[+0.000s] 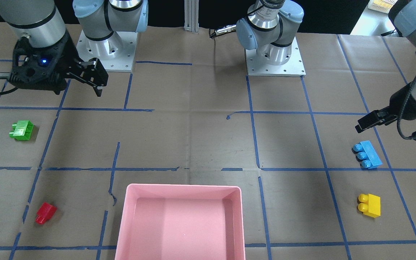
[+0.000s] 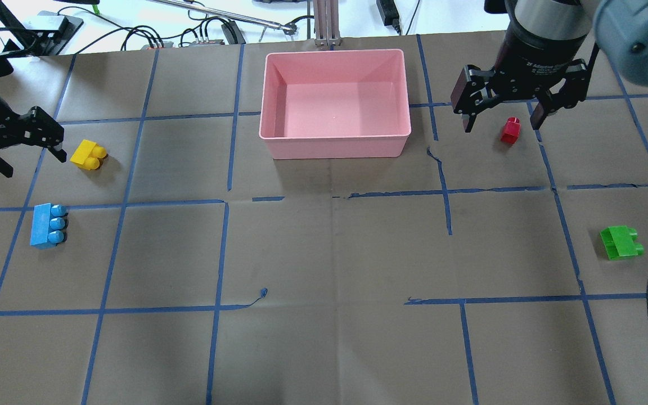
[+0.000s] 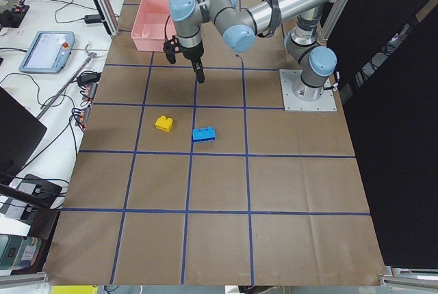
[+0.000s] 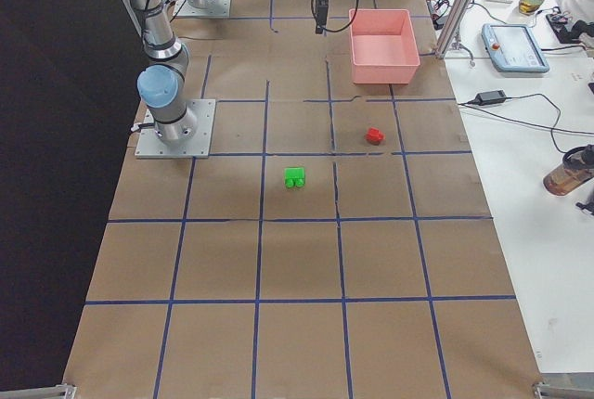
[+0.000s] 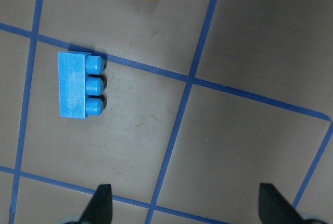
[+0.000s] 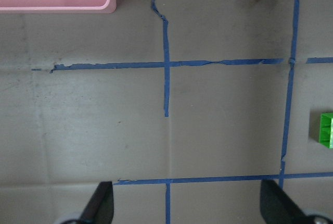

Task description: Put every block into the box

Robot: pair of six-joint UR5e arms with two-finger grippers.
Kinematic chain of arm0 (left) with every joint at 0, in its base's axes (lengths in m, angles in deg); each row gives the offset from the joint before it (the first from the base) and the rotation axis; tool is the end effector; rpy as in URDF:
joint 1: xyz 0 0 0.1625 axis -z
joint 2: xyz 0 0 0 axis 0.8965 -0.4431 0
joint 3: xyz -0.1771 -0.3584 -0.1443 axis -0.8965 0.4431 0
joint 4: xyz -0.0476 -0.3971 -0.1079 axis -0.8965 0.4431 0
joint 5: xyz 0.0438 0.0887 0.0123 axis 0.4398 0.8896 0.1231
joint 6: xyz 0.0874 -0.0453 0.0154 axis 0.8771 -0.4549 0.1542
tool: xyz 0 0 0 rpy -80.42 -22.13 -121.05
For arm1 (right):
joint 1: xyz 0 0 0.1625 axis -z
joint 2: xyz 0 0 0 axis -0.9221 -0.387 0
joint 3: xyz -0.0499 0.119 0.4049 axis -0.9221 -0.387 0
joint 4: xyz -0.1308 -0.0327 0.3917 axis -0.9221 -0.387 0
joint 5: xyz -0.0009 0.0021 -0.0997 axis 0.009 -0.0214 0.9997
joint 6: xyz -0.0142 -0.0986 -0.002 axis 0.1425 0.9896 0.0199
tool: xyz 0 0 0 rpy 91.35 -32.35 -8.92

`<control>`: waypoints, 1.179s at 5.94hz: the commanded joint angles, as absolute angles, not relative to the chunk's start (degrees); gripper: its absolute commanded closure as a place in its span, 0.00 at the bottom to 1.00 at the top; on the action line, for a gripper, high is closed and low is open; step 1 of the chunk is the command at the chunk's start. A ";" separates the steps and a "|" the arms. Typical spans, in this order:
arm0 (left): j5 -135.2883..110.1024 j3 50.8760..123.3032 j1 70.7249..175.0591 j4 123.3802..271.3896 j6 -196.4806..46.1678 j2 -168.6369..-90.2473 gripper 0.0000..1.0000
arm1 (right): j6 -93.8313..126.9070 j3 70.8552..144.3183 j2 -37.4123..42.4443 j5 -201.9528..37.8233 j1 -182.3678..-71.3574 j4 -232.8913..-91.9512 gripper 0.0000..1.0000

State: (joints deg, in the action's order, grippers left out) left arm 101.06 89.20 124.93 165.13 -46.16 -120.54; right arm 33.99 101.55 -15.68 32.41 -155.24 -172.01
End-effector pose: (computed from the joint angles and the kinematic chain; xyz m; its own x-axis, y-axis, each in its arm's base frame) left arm 0.1487 -0.5402 0.3746 -0.9688 -0.2477 -0.0021 -0.2455 0.9592 0.1405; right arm 0.1132 -0.5065 0.4911 -0.9996 0.0171 0.0246 0.0182 0.9988 0.0446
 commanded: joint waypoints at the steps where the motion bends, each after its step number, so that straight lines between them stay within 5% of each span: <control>1: 101.40 91.56 120.67 157.36 -36.72 -125.12 0.01 | 44.92 101.86 -15.39 32.45 -144.03 -171.81 0.00; 4: 101.84 105.50 114.80 135.40 -26.72 -125.57 0.01 | 64.71 106.06 -15.39 32.54 -127.91 -176.95 0.00; 7: 101.84 105.90 113.18 130.33 -23.60 -131.64 0.01 | 69.34 117.47 -13.38 36.21 -123.66 -192.30 0.00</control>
State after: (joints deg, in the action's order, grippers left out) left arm 101.91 105.94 113.32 131.16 -24.22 -130.46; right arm 68.53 113.24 -14.55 34.62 -124.31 -186.09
